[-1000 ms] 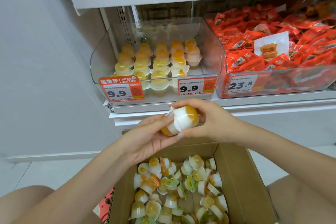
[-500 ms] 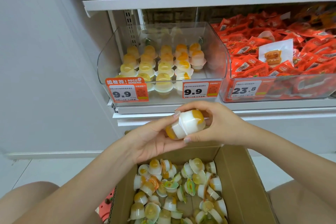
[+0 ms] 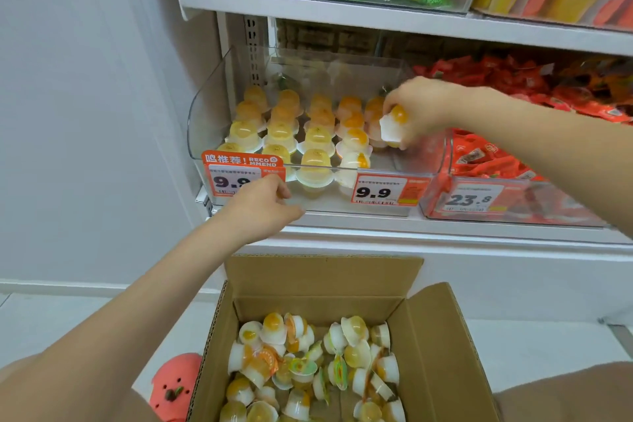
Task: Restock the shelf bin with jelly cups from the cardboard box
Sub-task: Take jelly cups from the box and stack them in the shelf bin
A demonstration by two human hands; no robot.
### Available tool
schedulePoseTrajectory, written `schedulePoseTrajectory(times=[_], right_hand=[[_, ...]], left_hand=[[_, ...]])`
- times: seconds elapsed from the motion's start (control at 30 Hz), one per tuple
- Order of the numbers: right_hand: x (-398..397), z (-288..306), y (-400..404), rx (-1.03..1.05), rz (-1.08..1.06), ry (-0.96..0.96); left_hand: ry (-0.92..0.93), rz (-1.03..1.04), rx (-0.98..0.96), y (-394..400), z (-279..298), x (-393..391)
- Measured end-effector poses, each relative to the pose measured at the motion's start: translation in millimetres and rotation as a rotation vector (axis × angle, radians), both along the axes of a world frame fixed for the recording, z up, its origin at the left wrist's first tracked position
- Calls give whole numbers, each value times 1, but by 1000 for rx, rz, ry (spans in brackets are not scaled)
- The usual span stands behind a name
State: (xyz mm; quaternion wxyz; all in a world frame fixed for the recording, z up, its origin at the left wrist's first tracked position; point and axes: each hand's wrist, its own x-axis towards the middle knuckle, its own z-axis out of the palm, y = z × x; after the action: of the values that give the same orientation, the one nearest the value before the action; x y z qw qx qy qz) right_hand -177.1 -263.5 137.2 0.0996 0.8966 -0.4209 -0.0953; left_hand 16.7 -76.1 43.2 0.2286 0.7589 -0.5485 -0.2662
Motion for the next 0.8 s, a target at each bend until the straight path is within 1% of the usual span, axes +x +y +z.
schedulePoseTrajectory(times=[0.07, 0.27, 0.43, 0.67, 0.8], right_hand=[[4, -14, -5, 33, -4, 52], [12, -31, -16, 105, -45, 92], [15, -38, -19, 151, -65, 77], [18, -43, -15, 148, -81, 101], [20, -44, -14, 179, -95, 78]], left_hand=[[-43, -36, 26, -2, -3, 3], [-80, -91, 79, -6, -9, 3], [-86, -88, 78, -7, -11, 3], [-67, -98, 77, -6, -14, 2], [-70, -118, 72, -3, -15, 5]])
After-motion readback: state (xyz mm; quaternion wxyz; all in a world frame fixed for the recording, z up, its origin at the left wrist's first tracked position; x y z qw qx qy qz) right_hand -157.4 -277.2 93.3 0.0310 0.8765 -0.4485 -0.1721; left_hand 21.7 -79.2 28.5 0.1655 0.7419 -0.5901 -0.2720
